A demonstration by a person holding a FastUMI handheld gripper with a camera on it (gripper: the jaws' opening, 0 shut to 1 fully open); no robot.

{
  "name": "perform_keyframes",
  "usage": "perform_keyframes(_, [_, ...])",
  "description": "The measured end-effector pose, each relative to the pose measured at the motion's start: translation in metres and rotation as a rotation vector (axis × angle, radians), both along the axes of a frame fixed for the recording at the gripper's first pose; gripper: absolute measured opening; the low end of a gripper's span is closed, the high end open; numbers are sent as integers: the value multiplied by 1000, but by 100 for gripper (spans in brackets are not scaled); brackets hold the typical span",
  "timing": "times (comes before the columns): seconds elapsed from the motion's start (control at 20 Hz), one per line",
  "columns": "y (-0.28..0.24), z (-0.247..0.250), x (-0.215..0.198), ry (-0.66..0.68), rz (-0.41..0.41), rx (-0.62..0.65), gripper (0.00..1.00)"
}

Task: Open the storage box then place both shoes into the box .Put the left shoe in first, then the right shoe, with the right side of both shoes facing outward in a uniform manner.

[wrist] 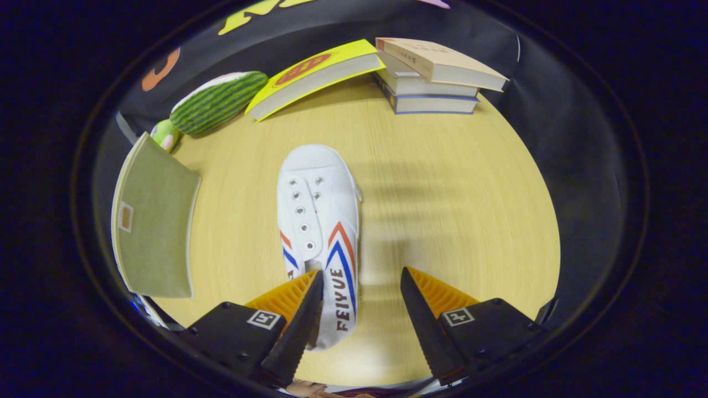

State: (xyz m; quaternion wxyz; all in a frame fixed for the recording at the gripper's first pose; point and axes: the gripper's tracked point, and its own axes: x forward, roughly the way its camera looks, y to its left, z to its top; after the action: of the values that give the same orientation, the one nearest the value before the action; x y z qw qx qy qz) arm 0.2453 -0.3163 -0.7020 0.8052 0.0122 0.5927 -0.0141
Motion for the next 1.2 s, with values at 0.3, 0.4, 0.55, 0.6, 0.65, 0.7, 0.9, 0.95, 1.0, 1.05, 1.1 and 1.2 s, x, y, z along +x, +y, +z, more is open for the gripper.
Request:
perform_keyframes(0.3, [22,-24,11,9,39,176,46])
perform_keyframes(0.4, [17,-20,10,4,14,232,37])
perform_keyframes(0.55, [18,-16,8,4,-26,298,28])
perform_keyframes(0.6, [19,-16,8,4,-33,301,26])
perform_keyframes(0.65, [19,-16,8,3,-47,299,26])
perform_keyframes(0.7, [21,-16,7,5,-54,291,26])
perform_keyframes(0.9, [25,-2,9,-41,-68,249,11])
perform_keyframes(0.95, [28,2,8,-42,-65,254,10])
perform_keyframes(1.0, [34,8,8,-45,-72,271,9])
perform_keyframes(1.05, [39,14,8,-47,-76,288,9])
perform_keyframes(1.1, [45,22,9,-55,-78,304,9])
perform_keyframes(1.2, [55,40,12,-79,-80,316,9])
